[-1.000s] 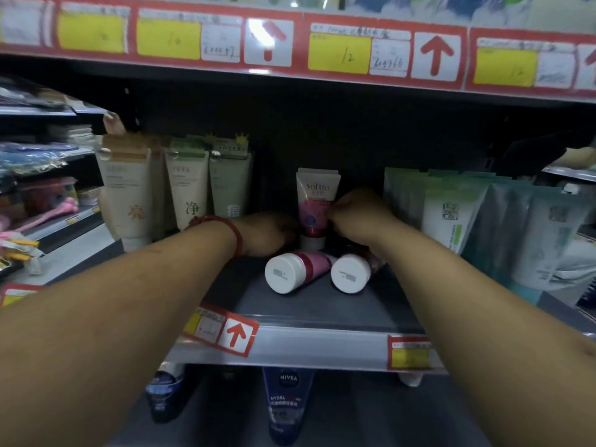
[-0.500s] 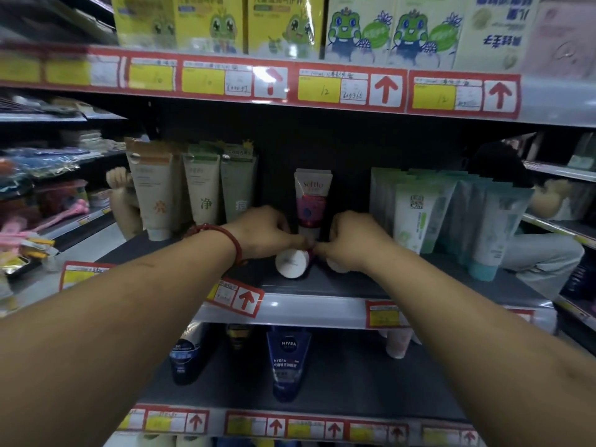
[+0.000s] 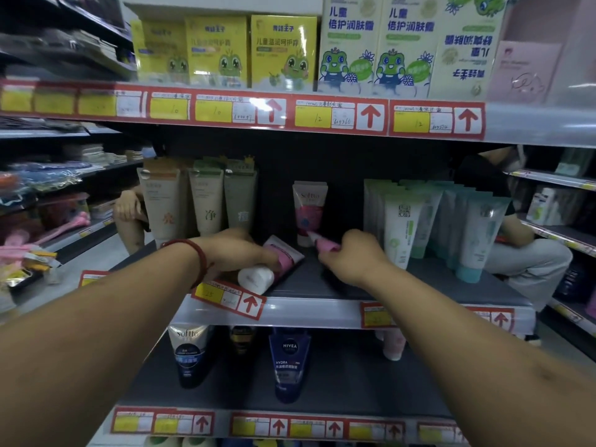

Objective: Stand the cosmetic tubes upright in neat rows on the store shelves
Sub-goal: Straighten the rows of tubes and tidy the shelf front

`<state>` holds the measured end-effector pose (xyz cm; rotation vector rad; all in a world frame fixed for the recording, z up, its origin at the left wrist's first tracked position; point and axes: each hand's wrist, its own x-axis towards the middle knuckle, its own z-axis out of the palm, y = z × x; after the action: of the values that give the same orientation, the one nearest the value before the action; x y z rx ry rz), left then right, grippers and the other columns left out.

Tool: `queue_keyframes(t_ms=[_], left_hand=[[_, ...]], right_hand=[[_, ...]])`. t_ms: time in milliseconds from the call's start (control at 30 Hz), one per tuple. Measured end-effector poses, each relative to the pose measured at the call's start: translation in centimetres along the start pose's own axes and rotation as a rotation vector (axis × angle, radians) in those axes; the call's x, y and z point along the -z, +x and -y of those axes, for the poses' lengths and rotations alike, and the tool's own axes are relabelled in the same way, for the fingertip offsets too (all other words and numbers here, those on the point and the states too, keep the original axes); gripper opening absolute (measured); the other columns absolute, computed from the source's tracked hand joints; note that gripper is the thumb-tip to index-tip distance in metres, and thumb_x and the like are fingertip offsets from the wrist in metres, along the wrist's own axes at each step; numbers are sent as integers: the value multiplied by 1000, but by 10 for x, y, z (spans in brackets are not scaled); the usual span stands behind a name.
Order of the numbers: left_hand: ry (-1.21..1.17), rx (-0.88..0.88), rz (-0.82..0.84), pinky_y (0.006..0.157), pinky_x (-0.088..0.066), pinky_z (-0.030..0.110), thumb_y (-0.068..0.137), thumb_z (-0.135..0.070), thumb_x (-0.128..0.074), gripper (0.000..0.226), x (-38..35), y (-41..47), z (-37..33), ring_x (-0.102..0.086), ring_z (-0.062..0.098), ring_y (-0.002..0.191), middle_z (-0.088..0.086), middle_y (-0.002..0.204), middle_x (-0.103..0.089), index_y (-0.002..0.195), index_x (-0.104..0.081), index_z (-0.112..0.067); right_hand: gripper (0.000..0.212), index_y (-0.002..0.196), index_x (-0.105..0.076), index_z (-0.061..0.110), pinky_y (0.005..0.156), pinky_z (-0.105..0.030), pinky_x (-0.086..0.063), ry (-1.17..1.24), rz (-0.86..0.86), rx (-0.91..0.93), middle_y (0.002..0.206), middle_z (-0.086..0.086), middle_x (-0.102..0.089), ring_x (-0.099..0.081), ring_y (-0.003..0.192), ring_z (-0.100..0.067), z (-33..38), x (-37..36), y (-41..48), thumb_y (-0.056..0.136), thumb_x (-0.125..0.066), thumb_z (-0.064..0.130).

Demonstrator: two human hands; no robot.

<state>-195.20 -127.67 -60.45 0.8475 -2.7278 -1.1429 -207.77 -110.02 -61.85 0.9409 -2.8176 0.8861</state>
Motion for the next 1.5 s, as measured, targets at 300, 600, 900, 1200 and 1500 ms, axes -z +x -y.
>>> queue_keyframes(t_ms=[300,600,900,1200,1500], left_hand=[[-440,-187,-313,82,-61,37,62,-20,-95,69,-4,6,24,-72,20,95,3,108,-72,119,-56,-18],[-206,-285,-423,73,-45,19,67,-25,-92,70,-15,12,26,-60,11,100,-8,109,-62,122,-50,-22],[-154,-257,-223,80,-49,20,76,-33,-85,52,-15,17,30,-64,4,98,-10,108,-70,122,-63,-27],[-137,-293,-191,78,-47,13,78,-26,-84,35,-11,23,31,-68,-2,94,-12,99,-76,111,-72,-29],[-113,-319,-216,89,-57,30,68,-29,-91,45,-24,37,15,-72,6,90,-8,94,-77,108,-70,-25]], right_hand=[[20,105,-63,6,85,-47,-56,1281,54,-253,98,-16,-71,-69,86,-29,7,-1,9,89,-66,18],[27,99,-68,17,85,-38,-58,871,-106,-32,97,-4,-73,-70,92,-21,-19,-26,30,78,-68,0],[24,104,-64,17,69,-21,-50,767,-59,82,98,-1,-69,-65,88,-14,-16,-37,60,84,-66,4],[35,112,-68,15,83,-31,-53,658,-121,70,106,-2,-70,-66,95,-16,-26,-60,77,79,-78,23],[38,111,-71,15,80,-31,-55,739,-85,71,104,-1,-73,-68,93,-14,-31,-65,88,75,-80,26]])
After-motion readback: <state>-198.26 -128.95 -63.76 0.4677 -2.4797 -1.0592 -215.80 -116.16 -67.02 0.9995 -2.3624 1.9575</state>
